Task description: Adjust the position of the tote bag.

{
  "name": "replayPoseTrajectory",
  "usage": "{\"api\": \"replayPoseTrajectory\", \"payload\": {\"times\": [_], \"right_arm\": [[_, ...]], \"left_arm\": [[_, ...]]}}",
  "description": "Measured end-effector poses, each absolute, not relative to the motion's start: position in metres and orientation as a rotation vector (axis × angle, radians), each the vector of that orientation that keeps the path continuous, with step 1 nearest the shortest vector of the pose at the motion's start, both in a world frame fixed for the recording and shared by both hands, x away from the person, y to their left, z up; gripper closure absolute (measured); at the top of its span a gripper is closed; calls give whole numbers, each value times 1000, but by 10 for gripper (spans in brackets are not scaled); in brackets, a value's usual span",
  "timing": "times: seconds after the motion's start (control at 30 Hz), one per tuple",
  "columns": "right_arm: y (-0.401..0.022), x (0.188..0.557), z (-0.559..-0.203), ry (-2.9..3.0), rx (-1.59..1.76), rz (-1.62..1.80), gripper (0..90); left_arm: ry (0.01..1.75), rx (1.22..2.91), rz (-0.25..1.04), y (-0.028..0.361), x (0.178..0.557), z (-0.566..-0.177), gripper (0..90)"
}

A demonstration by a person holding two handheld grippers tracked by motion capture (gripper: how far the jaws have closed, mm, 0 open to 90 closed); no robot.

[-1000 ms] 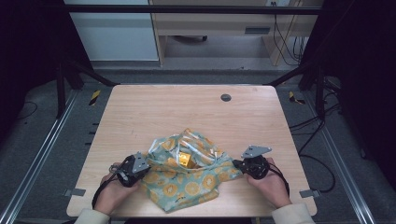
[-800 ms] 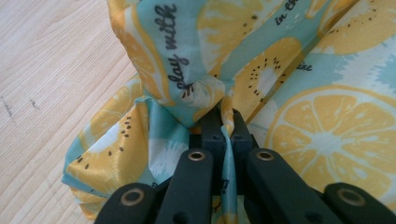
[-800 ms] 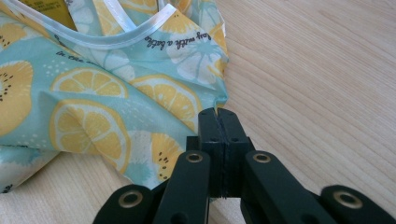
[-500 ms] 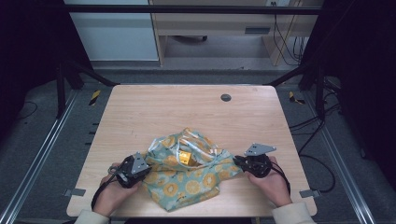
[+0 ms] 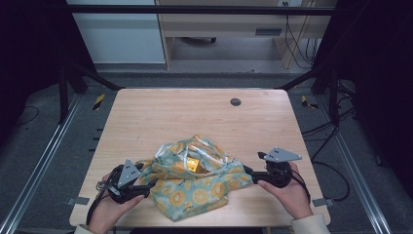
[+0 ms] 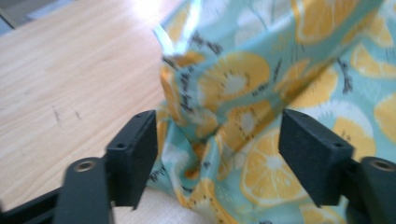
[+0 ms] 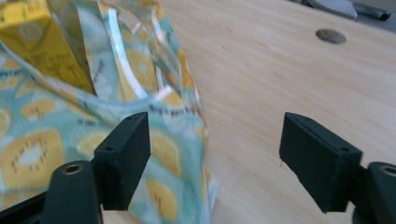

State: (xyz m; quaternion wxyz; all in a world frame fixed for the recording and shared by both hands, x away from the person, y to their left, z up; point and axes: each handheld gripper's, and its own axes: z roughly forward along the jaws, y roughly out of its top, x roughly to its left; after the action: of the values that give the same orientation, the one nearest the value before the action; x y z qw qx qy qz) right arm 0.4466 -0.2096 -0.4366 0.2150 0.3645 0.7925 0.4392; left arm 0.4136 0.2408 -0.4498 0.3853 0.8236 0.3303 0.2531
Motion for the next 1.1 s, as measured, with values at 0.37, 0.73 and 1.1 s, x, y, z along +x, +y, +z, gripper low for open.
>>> {"api": "replayPoseTrajectory", "payload": {"times": [0.37, 0.73, 1.1], "right_arm": [[-137, 506, -429, 2357, 928, 1136, 425], [-88, 560, -454, 2557, 892, 1018, 483], [-87, 552, -436, 2445, 902, 1075, 899]], "left_arm": [[899, 2100, 643, 241, 419, -455, 129], [887, 2123, 628, 240, 422, -456, 129], [898, 2137, 623, 239, 425, -456, 133]]}}
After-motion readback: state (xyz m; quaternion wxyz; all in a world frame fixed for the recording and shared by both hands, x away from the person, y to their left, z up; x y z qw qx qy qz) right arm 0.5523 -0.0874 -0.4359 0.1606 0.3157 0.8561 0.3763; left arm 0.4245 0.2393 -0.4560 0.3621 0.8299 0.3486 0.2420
